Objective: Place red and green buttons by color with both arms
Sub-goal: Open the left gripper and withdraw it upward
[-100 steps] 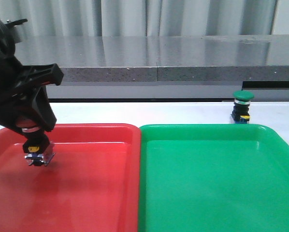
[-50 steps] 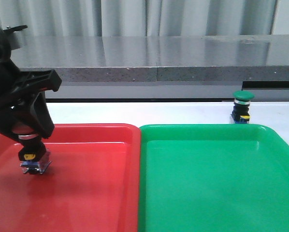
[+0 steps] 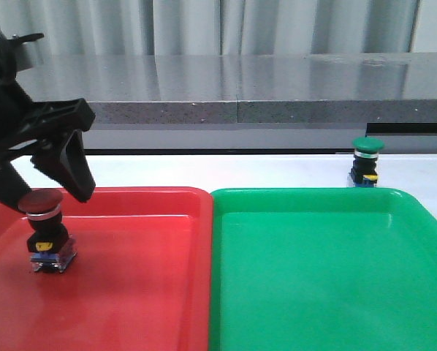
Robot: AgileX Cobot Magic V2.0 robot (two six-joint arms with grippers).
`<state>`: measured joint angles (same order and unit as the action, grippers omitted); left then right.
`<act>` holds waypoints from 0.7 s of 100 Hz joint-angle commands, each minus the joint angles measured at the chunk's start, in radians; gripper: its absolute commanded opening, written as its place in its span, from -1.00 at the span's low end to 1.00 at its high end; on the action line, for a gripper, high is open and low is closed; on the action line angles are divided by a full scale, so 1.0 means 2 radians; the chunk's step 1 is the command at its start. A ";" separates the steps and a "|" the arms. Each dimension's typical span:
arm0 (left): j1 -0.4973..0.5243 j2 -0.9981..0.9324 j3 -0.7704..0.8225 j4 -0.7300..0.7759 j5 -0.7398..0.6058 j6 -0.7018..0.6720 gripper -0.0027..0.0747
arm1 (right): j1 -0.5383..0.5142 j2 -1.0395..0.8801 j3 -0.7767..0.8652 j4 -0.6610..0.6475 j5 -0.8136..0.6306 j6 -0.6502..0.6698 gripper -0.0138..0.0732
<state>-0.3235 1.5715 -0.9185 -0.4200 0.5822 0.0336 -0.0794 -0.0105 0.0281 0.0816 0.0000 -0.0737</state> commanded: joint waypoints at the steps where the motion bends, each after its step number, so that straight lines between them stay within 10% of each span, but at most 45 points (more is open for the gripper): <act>1: -0.005 -0.027 -0.028 -0.006 -0.001 0.003 0.34 | -0.002 -0.002 -0.012 0.000 -0.043 -0.002 -0.83; 21: -0.005 -0.072 -0.036 0.011 -0.005 0.008 0.30 | -0.002 -0.002 -0.012 0.000 -0.043 -0.002 -0.83; 55: 0.067 -0.185 -0.035 0.051 0.013 0.010 -0.97 | -0.002 -0.002 -0.012 0.000 -0.043 -0.002 -0.83; 70: 0.091 -0.239 -0.031 0.079 0.012 0.010 -0.98 | -0.002 -0.002 -0.012 0.000 -0.043 -0.002 -0.83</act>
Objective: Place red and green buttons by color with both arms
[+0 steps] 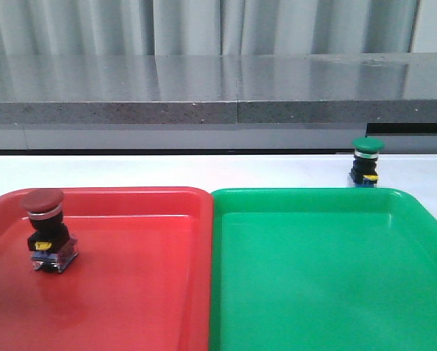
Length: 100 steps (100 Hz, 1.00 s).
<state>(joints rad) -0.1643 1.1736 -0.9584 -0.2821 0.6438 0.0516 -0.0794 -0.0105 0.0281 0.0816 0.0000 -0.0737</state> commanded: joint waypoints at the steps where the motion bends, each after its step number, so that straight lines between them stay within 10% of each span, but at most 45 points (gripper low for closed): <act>1: 0.012 -0.042 -0.011 0.013 -0.019 0.001 -0.98 | -0.002 -0.002 -0.012 0.000 -0.043 -0.002 -0.83; 100: 0.040 -0.415 0.191 0.141 -0.073 -0.050 -0.98 | -0.002 -0.002 -0.012 0.000 -0.043 -0.002 -0.83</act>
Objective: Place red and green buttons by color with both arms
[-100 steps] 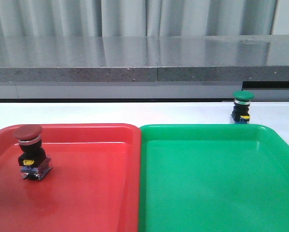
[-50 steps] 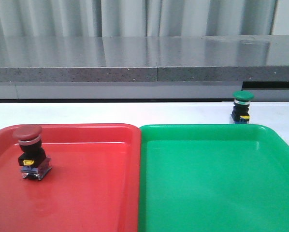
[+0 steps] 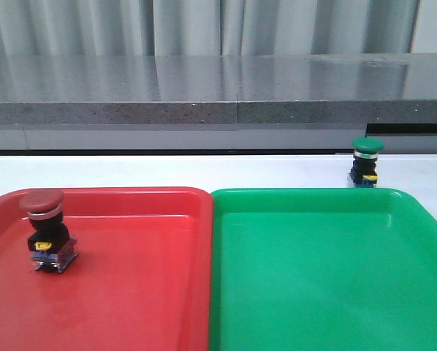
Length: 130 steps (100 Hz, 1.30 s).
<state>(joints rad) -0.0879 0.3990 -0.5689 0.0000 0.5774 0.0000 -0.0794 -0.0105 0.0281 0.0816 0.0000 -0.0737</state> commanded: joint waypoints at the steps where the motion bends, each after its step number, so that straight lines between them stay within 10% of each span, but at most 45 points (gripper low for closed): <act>1: 0.002 -0.030 -0.003 0.000 -0.040 -0.025 -0.98 | -0.002 -0.002 -0.012 0.000 -0.043 -0.002 -0.83; 32: 0.002 -0.133 0.070 -0.015 -0.066 -0.026 -0.98 | -0.002 -0.002 -0.012 0.000 -0.043 -0.002 -0.83; 99: 0.045 -0.218 0.293 -0.015 -0.353 -0.040 -0.98 | -0.002 -0.002 -0.012 0.000 -0.043 -0.002 -0.83; 130: 0.046 -0.218 0.292 -0.021 -0.326 -0.040 -0.98 | -0.002 -0.002 -0.012 0.000 -0.043 -0.002 -0.83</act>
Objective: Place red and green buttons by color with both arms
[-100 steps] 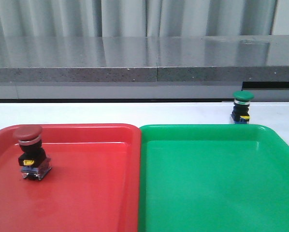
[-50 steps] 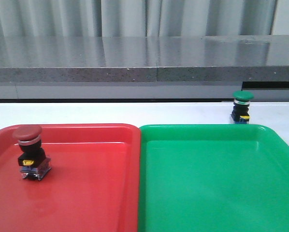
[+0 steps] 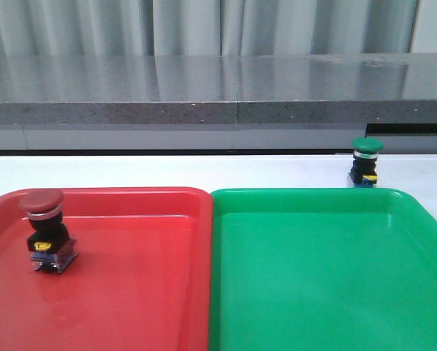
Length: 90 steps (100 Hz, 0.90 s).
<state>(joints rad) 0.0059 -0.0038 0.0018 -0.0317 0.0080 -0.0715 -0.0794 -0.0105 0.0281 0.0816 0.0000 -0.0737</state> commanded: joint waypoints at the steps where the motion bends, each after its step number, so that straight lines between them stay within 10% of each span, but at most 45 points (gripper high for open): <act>1: -0.001 -0.016 0.006 -0.005 -0.042 -0.004 -0.98 | -0.002 -0.002 -0.012 0.000 -0.043 -0.002 -0.83; 90: -0.001 -0.016 0.006 -0.005 -0.042 -0.004 -0.98 | -0.002 -0.002 -0.022 0.000 -0.027 -0.002 -0.83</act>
<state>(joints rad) 0.0059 -0.0038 0.0018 -0.0334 0.0080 -0.0715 -0.0794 -0.0105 0.0281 0.0816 0.0000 -0.0737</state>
